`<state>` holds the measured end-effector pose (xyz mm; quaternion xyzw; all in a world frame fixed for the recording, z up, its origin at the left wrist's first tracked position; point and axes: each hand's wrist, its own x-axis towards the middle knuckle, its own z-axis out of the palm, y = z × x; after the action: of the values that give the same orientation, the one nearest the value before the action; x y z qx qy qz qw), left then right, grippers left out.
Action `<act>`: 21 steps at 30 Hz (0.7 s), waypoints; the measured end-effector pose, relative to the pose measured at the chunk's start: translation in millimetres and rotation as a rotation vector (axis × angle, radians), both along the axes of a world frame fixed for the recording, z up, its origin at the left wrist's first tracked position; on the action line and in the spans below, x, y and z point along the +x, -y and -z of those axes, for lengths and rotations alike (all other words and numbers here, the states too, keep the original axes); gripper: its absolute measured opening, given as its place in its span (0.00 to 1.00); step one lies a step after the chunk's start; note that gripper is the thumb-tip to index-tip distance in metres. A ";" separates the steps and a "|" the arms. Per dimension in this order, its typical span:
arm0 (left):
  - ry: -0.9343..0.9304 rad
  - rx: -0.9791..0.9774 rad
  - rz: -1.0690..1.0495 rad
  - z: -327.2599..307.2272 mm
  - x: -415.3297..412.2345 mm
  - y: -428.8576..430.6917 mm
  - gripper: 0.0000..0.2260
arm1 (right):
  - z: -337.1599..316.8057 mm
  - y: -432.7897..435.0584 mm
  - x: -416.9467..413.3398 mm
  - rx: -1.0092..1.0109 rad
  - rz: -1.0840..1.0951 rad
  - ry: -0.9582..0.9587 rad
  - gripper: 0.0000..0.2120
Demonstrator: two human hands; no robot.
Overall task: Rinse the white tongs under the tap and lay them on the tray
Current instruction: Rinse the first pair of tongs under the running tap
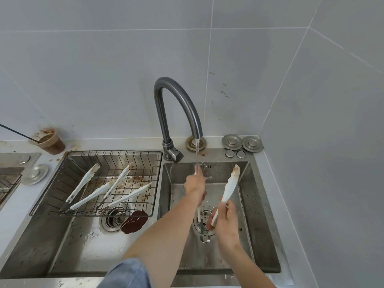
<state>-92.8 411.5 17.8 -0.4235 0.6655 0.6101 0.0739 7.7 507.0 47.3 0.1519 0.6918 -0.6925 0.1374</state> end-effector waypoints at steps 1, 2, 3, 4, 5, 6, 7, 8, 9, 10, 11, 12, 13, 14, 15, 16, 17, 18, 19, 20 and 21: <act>0.019 -0.015 -0.022 0.1 -2.0 1.6 0.32 | 1.0 1.2 -3.3 -0.019 0.009 0.026 0.11; 0.032 -0.034 -0.033 0.7 -3.1 2.8 0.33 | 3.0 2.3 -6.9 -0.045 0.024 0.060 0.11; 0.033 -0.039 -0.044 0.5 -3.4 3.7 0.33 | 5.9 2.9 -10.4 -0.079 0.047 0.099 0.11; 0.018 -0.025 -0.058 0.3 -2.9 5.0 0.32 | 9.3 3.0 -14.3 -0.118 0.076 0.141 0.11; -0.009 0.007 -0.075 -1.1 -0.5 6.2 0.30 | 13.0 2.0 -18.2 -0.152 0.108 0.184 0.11; -0.042 0.049 -0.092 -2.2 3.2 8.0 0.28 | 16.4 0.4 -22.1 -0.176 0.133 0.227 0.11; -0.071 0.093 -0.109 -3.4 8.1 10.0 0.24 | 19.7 -1.7 -26.2 -0.186 0.146 0.266 0.10; -0.098 0.140 -0.126 -4.6 13.8 12.2 0.21 | 22.6 -3.6 -30.3 -0.186 0.147 0.299 0.10; -0.119 0.180 -0.139 -5.5 20.0 14.7 0.18 | 24.9 -4.8 -34.1 -0.178 0.137 0.321 0.10; -0.136 0.207 -0.150 -6.0 25.2 17.4 0.17 | 26.8 -4.9 -38.0 -0.164 0.119 0.334 0.10; -0.147 0.215 -0.157 -6.7 29.3 20.2 0.16 | 28.2 -4.4 -41.6 -0.147 0.099 0.340 0.10; -0.155 0.213 -0.161 -7.4 31.7 23.3 0.16 | 29.3 -2.9 -45.1 -0.128 0.077 0.343 0.10; -0.166 0.205 -0.160 -9.0 32.9 26.1 0.16 | 30.0 -1.2 -48.6 -0.108 0.054 0.342 0.09; -0.181 0.201 -0.155 -10.9 33.2 28.9 0.16 | 30.9 0.7 -52.2 -0.089 0.033 0.341 0.09; -0.198 0.201 -0.149 -14.2 33.1 31.4 0.15 | 31.8 2.8 -56.0 -0.075 0.011 0.339 0.08; -0.212 0.199 -0.141 -17.7 32.7 33.9 0.14 | 33.0 5.3 -60.0 -0.067 -0.008 0.337 0.08; -0.225 0.189 -0.129 -21.0 32.7 36.1 0.13 | 33.8 7.6 -64.0 -0.065 -0.021 0.336 0.09; -0.238 0.165 -0.111 -23.0 32.2 38.1 0.12 | 35.0 9.8 -68.1 -0.061 -0.032 0.336 0.09; -0.254 0.130 -0.089 -24.6 31.9 40.0 0.12 | 35.7 12.4 -72.3 -0.052 -0.047 0.336 0.08; -0.272 0.092 -0.069 -26.1 31.6 41.3 0.12 | 35.9 15.0 -76.1 -0.038 -0.064 0.336 0.08; -0.287 0.057 -0.054 -27.4 31.6 42.4 0.11 | 35.8 17.9 -80.2 -0.026 -0.082 0.336 0.08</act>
<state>-61.2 369.1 45.2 -0.3471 0.6399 0.6850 -0.0265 -72.4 489.1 11.5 0.2354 0.6555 -0.6600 0.2814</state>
